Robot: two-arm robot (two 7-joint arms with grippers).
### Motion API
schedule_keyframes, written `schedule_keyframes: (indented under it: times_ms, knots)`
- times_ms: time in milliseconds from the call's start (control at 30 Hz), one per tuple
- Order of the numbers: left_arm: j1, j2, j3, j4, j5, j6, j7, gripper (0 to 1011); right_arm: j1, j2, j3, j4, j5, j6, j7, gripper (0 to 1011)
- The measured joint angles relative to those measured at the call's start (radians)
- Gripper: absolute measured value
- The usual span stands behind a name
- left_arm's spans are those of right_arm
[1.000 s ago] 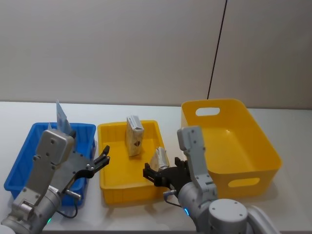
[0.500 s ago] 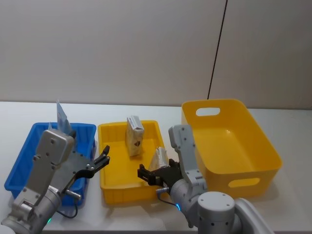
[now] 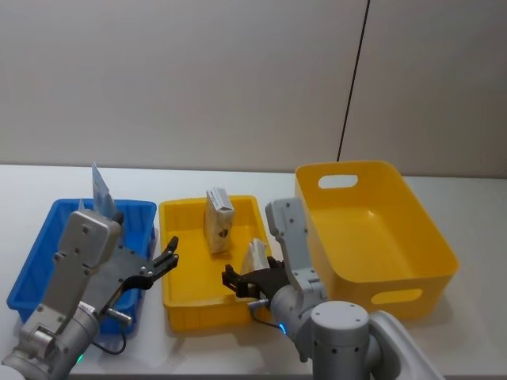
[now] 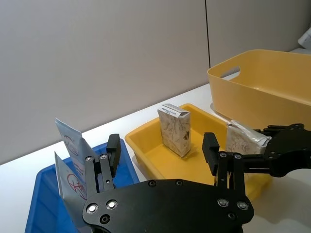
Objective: Bimanual collaborative sorting of washing and personal care products
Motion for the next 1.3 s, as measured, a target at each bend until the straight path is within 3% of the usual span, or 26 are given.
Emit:
schedule_keyframes:
  times_ms: [567,933,1300]
  knots:
    - [0.0,0.0,0.0,0.0,0.0,0.0,0.0,1001,0.037,-0.018,0.001,0.052,-0.032,0.013,-0.015,380]
    - [0.0,0.0,0.0,0.0,0.0,0.0,0.0,1001,0.04,-0.017,-0.007,0.051,-0.056,-0.024,-0.016,357]
    - [0.0,0.0,0.0,0.0,0.0,0.0,0.0,1001,0.03,-0.007,-0.018,0.018,-0.079,-0.138,0.003,356]
